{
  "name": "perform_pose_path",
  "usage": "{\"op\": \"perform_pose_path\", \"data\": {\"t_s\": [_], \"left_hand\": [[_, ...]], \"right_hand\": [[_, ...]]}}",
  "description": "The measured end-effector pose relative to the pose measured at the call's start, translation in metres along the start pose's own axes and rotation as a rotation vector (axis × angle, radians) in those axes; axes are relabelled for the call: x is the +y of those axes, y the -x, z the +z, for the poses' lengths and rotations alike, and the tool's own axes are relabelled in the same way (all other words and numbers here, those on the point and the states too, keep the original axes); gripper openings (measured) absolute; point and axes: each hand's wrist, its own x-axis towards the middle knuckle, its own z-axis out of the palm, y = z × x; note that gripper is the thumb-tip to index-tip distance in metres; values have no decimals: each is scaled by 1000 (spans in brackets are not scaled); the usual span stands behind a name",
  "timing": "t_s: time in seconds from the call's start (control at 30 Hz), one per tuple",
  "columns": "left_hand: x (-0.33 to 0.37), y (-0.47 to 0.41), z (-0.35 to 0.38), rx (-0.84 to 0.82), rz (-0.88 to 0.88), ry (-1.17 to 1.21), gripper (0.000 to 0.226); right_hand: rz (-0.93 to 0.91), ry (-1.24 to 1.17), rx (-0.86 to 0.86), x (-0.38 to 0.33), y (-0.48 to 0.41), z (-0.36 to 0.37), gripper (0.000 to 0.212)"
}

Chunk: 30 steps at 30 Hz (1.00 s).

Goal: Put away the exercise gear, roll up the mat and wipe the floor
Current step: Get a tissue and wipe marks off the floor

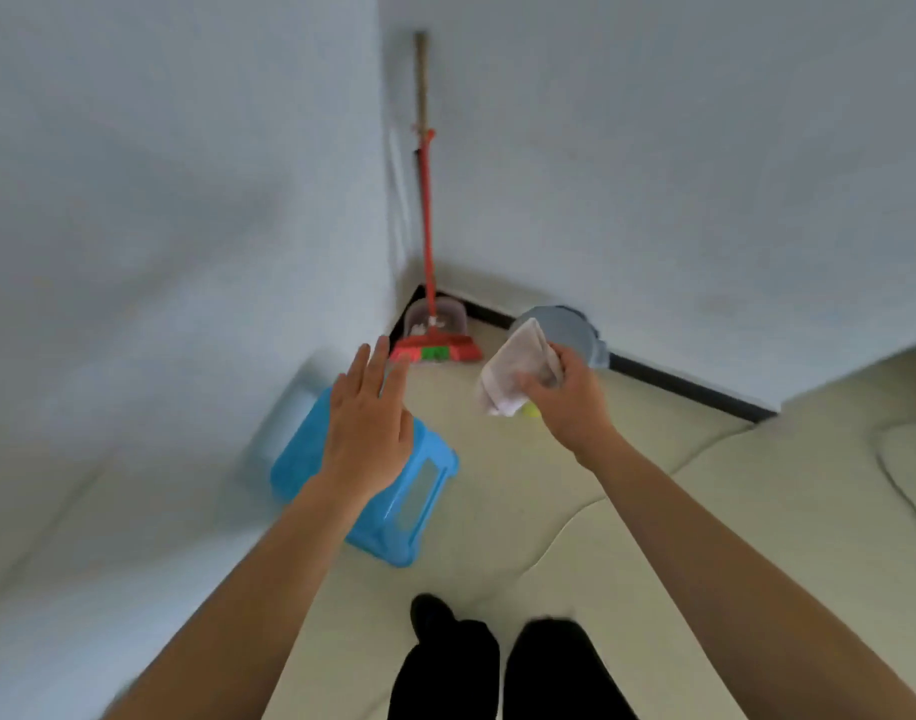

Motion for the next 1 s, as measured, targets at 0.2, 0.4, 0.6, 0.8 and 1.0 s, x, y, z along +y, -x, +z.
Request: {"op": "perform_pose_path", "data": {"t_s": [0.2, 0.4, 0.6, 0.8, 1.0], "left_hand": [[138, -20, -60, 72, 286, -17, 58], [345, 15, -54, 67, 567, -11, 59], [578, 133, -9, -22, 838, 106, 62], [777, 239, 23, -56, 1137, 154, 66], [963, 281, 80, -47, 1375, 150, 67]], "right_hand": [[-71, -94, 286, -4, 76, -147, 42], [-55, 98, 616, 65, 210, -317, 38], [167, 164, 967, 191, 403, -483, 12], [302, 103, 1266, 285, 554, -627, 8], [334, -7, 1461, 361, 603, -741, 27]]}}
